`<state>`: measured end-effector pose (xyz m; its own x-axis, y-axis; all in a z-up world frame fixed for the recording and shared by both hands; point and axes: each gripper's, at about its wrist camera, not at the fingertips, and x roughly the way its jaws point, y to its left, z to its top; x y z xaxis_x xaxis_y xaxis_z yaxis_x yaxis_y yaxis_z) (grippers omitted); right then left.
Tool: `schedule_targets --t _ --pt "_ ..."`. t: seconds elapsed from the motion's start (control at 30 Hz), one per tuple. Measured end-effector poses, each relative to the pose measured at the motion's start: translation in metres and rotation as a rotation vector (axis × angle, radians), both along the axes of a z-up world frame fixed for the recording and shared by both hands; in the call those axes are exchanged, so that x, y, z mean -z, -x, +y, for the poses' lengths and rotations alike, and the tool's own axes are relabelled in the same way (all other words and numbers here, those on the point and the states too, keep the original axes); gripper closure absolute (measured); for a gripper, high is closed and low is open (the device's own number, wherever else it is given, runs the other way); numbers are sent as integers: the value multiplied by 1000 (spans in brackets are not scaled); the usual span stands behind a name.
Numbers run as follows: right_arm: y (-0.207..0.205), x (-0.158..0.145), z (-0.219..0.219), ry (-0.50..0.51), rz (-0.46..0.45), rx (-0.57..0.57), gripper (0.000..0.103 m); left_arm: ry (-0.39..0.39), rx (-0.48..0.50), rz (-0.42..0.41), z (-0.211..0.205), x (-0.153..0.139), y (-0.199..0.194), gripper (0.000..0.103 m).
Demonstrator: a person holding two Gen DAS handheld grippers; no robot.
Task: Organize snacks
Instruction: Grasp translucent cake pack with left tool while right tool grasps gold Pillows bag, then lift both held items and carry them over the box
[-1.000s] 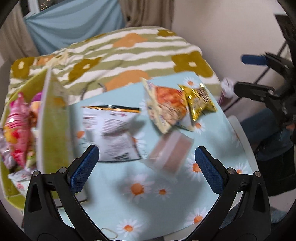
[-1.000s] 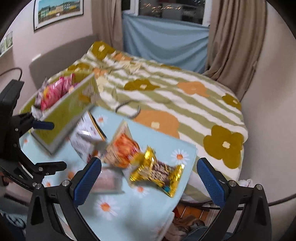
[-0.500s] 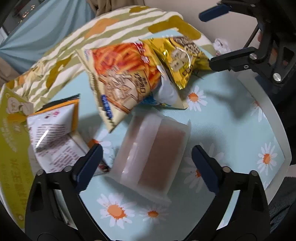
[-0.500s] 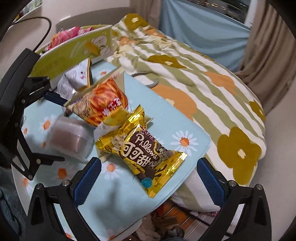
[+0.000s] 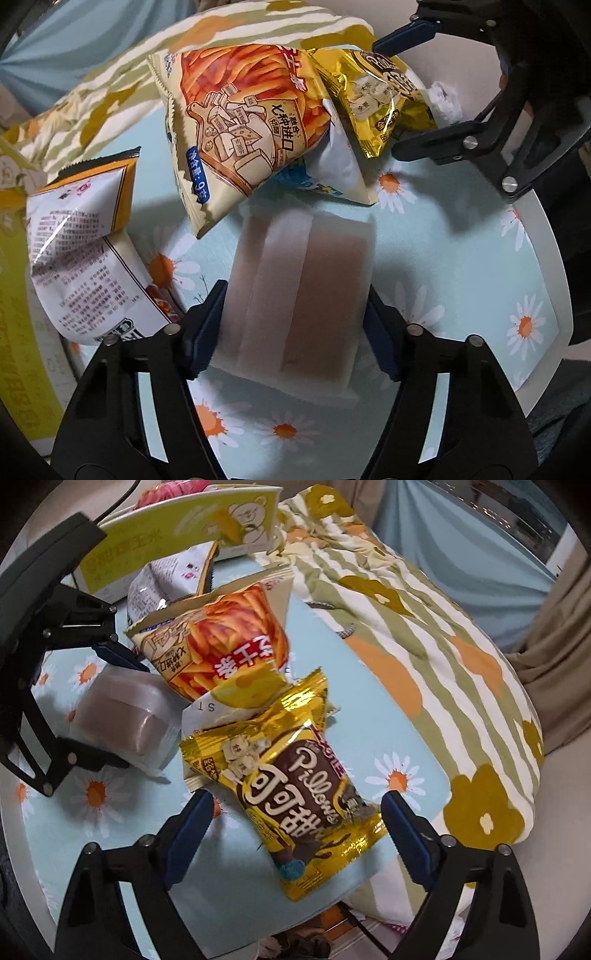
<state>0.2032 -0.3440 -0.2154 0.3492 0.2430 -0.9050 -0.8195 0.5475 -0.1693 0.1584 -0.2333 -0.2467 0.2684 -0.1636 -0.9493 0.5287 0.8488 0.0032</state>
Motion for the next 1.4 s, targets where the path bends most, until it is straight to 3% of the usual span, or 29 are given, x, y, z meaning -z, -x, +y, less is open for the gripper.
schedule_targets --t 0.1,0.27,0.47,0.63,0.8,0.97,1.07,1.4 --pt "1 3 2 13 -7 -20 16 7 -13 3 1 0 0 37" --pt "-5 7 5 37 -9 -45 28 13 -39 14 4 -1 5 38" --pt "-9 8 9 63 -23 -77 31 15 -69 25 9 -3 21 38" --pt "-10 14 12 58 22 -71 55 37 -102 30 16 -4 28 39" --pt "2 9 8 23 23 -40 56 54 -135 23 24 -8 39 40" --pt "6 -4 -1 -78 106 90 57 104 -206 14 38 -17 50 41" --pt "13 -14 -1 -111 134 149 57 136 -236 -5 48 -31 56 41" --pt "32 -76 26 -222 133 292 57 239 -397 -153 110 -123 69 41"
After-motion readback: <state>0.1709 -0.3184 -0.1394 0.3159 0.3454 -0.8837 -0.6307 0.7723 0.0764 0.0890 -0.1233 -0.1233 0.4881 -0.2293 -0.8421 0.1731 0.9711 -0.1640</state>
